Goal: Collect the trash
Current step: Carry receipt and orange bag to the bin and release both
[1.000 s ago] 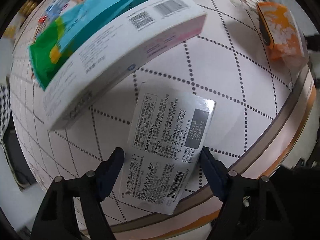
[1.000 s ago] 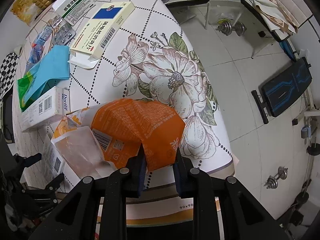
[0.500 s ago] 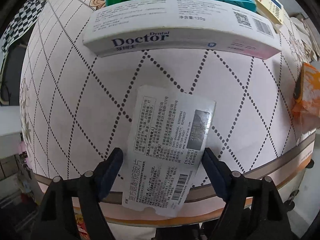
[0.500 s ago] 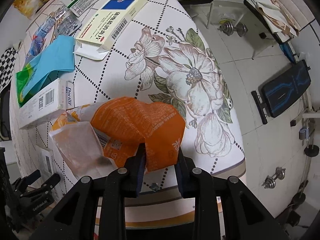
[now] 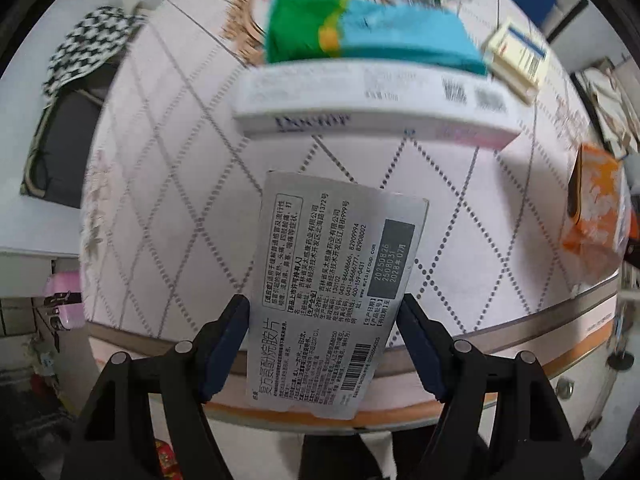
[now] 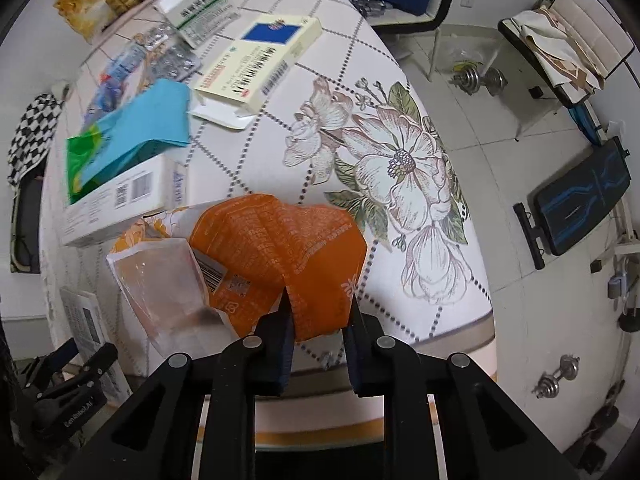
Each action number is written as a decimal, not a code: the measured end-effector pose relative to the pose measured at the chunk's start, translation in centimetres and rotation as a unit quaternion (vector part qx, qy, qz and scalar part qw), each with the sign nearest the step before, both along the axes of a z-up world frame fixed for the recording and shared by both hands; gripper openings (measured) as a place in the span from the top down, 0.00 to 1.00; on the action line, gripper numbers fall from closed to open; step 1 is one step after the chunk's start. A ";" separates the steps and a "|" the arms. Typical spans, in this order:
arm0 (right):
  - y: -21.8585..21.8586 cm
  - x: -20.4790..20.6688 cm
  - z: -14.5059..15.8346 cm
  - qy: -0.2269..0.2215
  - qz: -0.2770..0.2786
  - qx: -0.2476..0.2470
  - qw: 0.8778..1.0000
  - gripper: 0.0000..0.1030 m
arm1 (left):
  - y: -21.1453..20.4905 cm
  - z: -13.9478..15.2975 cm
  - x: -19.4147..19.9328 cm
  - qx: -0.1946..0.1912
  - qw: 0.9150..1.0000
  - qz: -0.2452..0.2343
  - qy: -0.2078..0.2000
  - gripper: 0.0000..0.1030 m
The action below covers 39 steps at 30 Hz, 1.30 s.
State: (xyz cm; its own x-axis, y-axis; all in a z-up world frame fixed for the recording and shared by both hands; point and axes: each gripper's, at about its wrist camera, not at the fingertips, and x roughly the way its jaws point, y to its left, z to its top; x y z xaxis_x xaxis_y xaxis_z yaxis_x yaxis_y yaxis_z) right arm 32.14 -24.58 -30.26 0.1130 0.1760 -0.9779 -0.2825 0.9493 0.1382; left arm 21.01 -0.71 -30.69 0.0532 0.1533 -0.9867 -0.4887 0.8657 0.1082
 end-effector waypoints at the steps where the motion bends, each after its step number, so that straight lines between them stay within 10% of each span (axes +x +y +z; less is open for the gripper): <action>1: -0.2 -0.3 0.3 -0.004 0.000 0.003 1.000 0.78 | -0.1 0.8 -0.3 0.006 1.000 0.003 -0.006 0.29; 13: -3.2 -11.8 6.6 -0.055 -0.008 0.048 0.997 0.79 | -1.2 7.2 -9.8 0.001 0.994 0.001 -0.108 0.29; 19: -5.7 -21.3 5.4 -0.034 -0.027 0.053 0.998 0.79 | -2.8 5.3 -17.0 -0.058 0.992 -0.007 -0.112 0.29; 27: -8.0 -30.3 -6.6 0.068 -0.045 0.002 0.997 0.79 | -4.2 -7.0 -22.1 -0.133 0.990 0.012 -0.035 0.29; 39: -5.4 -30.0 -33.1 0.155 -0.043 -0.022 0.987 0.79 | 0.8 -32.7 -21.2 -0.252 0.961 0.111 0.012 0.29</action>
